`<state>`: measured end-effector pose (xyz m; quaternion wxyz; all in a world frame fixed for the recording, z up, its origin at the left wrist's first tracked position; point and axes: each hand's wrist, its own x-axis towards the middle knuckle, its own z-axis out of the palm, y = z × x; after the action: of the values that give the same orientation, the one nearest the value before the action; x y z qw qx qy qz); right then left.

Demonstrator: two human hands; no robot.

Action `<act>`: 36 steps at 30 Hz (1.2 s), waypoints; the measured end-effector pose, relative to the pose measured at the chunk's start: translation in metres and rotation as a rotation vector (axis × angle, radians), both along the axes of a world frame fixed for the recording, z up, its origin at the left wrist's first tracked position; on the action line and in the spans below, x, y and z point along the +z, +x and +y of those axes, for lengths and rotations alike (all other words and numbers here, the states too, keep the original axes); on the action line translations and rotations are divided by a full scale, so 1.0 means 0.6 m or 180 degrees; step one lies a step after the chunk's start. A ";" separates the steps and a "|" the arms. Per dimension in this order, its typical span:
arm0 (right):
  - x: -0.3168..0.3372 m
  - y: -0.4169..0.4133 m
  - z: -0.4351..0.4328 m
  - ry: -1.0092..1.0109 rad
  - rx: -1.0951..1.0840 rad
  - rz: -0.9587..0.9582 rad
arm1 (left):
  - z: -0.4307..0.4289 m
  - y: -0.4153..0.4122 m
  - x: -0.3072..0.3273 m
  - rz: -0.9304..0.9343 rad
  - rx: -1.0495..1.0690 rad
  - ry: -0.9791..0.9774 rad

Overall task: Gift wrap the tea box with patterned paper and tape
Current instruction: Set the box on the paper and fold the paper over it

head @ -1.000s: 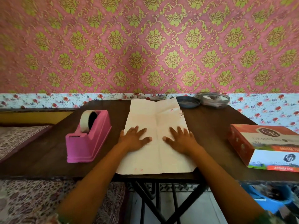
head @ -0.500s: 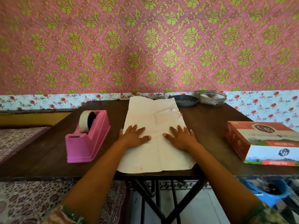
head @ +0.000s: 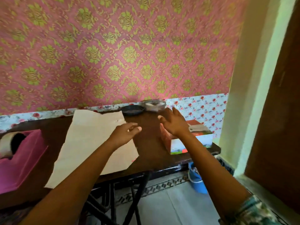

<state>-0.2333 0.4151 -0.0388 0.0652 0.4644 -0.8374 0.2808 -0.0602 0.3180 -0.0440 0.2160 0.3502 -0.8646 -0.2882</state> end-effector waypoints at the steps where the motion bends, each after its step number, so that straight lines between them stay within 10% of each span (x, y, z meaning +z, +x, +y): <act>1: -0.004 -0.025 0.022 0.0080 -0.0185 -0.0063 | 0.016 -0.020 -0.001 0.0104 -0.0072 0.0129; 17: -0.073 -0.110 0.119 -0.0740 -0.1064 -0.1237 | 0.137 -0.179 -0.065 0.1120 -0.0272 0.1694; 36: -0.011 0.176 -0.194 -0.1073 0.0636 -0.1797 | -0.143 0.150 0.019 0.1864 0.0998 0.1395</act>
<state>-0.1280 0.2990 -0.0457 -0.1211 0.4308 -0.7146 0.5377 0.0300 0.2323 -0.0327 0.4150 0.4187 -0.6205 -0.5171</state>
